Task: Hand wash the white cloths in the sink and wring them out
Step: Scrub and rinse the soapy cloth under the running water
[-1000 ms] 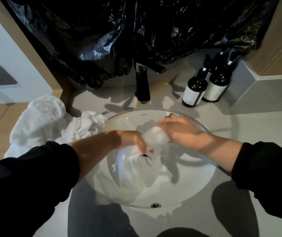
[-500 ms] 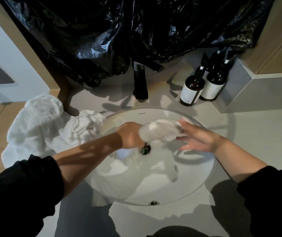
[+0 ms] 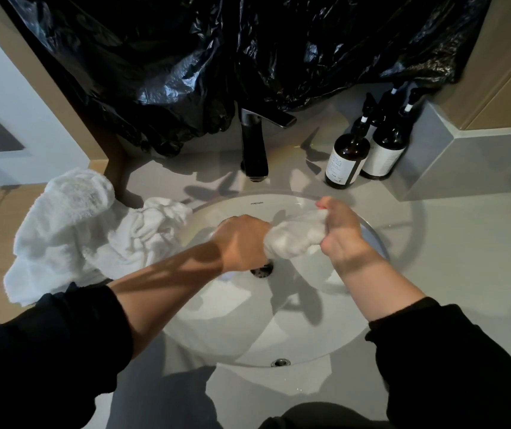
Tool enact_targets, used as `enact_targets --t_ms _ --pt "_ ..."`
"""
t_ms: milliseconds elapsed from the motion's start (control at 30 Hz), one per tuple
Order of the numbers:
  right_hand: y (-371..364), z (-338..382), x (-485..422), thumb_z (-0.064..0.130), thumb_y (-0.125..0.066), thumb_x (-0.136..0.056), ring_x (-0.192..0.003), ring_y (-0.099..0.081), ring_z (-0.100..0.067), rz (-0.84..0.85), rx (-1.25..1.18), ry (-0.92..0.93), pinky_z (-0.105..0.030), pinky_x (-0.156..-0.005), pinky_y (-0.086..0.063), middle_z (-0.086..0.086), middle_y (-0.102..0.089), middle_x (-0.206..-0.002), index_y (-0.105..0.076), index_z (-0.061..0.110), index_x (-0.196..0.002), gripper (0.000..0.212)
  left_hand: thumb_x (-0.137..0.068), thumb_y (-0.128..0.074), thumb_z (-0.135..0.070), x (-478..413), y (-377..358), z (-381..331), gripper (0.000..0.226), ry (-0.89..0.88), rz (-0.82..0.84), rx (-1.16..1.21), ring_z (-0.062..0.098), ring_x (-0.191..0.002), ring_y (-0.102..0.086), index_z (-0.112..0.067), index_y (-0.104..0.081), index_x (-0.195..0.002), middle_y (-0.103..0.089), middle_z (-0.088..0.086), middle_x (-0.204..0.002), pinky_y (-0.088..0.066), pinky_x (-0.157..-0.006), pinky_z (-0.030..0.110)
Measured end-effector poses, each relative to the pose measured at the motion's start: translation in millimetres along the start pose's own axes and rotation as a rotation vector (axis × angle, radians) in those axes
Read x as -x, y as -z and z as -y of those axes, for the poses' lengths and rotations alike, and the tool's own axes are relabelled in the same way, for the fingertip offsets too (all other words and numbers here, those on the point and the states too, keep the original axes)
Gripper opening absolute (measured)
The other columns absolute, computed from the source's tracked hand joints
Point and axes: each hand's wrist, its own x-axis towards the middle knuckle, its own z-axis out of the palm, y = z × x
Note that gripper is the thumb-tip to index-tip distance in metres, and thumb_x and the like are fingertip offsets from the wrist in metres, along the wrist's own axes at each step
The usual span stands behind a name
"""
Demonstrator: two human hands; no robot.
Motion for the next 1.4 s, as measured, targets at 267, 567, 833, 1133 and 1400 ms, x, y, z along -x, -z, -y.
enact_targets --t_ms 267,567,833,1133,1400 --pt "-17 4 10 0.003 -0.049 -0.075 -0.049 -0.032 -0.019 -0.094 0.033 0.116 -0.021 -0.049 -0.029 -0.004 -0.031 -0.057 -0.032 0.015 -0.059 0.026 -0.048 -0.069 0.000 -2 -18 9 0.036 0.127 0.488 1.279 0.023 -0.072 -0.062 -0.003 -0.066 -0.083 -0.064 0.009 -0.080 -0.052 -0.070 0.028" --pt "-26 10 11 0.003 -0.043 -0.070 -0.044 -0.015 -0.016 -0.011 0.010 0.082 -0.016 -0.043 -0.018 0.003 -0.015 -0.051 -0.017 0.023 -0.061 0.034 -0.038 -0.070 -0.007 8 -41 -9 0.041 0.073 0.713 1.962 0.012 -0.044 -0.048 -0.008 -0.059 -0.077 -0.051 0.001 -0.052 -0.042 -0.049 0.018" --pt "5 13 0 0.017 -0.047 -0.094 -0.061 -0.052 -0.021 0.207 -0.111 -0.030 -0.029 -0.064 -0.045 -0.003 -0.054 -0.055 -0.052 0.009 -0.067 0.028 -0.061 -0.077 -0.005 2 -18 -10 0.021 0.270 0.239 1.110 0.017 -0.068 -0.064 -0.010 -0.070 -0.080 -0.066 0.001 -0.072 -0.054 -0.069 0.028" --pt "30 23 4 0.034 -0.058 -0.087 -0.094 -0.059 -0.037 0.292 0.196 -0.344 -0.060 -0.092 -0.043 -0.018 -0.062 -0.103 -0.069 0.001 -0.084 0.035 -0.082 -0.051 -0.018 13 -14 -11 0.019 0.062 -0.157 -0.073 0.023 -0.081 -0.061 -0.017 -0.056 -0.101 -0.063 -0.002 -0.086 -0.032 -0.064 0.026" --pt "-21 12 12 0.005 -0.054 -0.082 -0.042 -0.038 -0.010 -0.080 0.333 0.364 -0.019 -0.043 -0.031 0.004 -0.041 -0.044 -0.040 0.012 -0.050 0.036 -0.079 -0.057 -0.019 1 -21 -18 0.008 0.139 -0.028 0.263 0.021 -0.065 -0.053 -0.021 -0.052 -0.073 -0.053 -0.005 -0.069 -0.035 -0.051 0.024"
